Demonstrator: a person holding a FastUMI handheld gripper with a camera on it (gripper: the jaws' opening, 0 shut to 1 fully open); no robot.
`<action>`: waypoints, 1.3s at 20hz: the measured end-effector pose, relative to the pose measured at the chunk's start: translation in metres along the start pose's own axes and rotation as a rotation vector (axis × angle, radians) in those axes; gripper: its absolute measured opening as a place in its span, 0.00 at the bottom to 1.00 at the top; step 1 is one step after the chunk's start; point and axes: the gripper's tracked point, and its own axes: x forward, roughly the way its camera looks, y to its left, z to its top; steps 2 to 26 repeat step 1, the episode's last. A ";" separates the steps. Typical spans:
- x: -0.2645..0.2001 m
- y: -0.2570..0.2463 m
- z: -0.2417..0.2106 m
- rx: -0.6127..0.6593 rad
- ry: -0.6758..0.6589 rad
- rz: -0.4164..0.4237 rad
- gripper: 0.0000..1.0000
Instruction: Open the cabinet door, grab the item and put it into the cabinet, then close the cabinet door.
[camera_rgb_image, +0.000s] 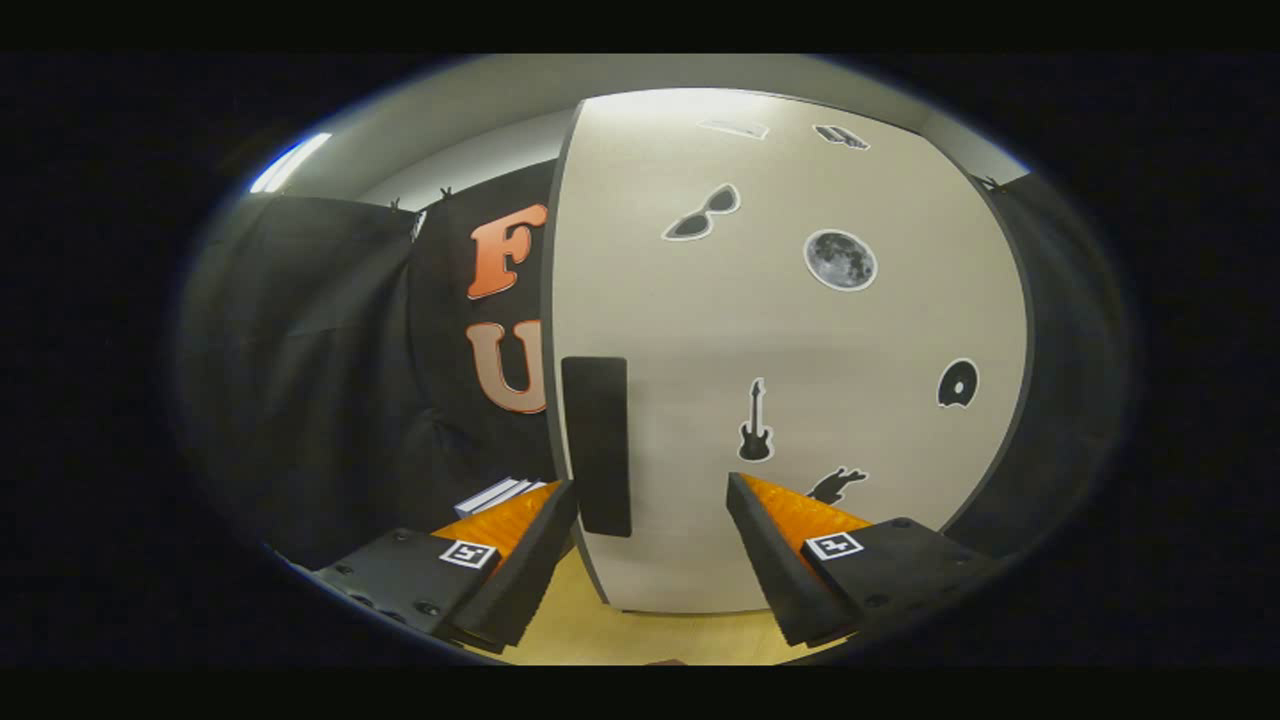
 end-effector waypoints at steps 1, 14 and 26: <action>-0.008 0.000 -0.002 0.005 0.000 0.005 0.95; -0.008 0.000 -0.002 0.005 0.000 0.005 0.95; -0.008 0.000 -0.002 0.005 0.000 0.005 0.95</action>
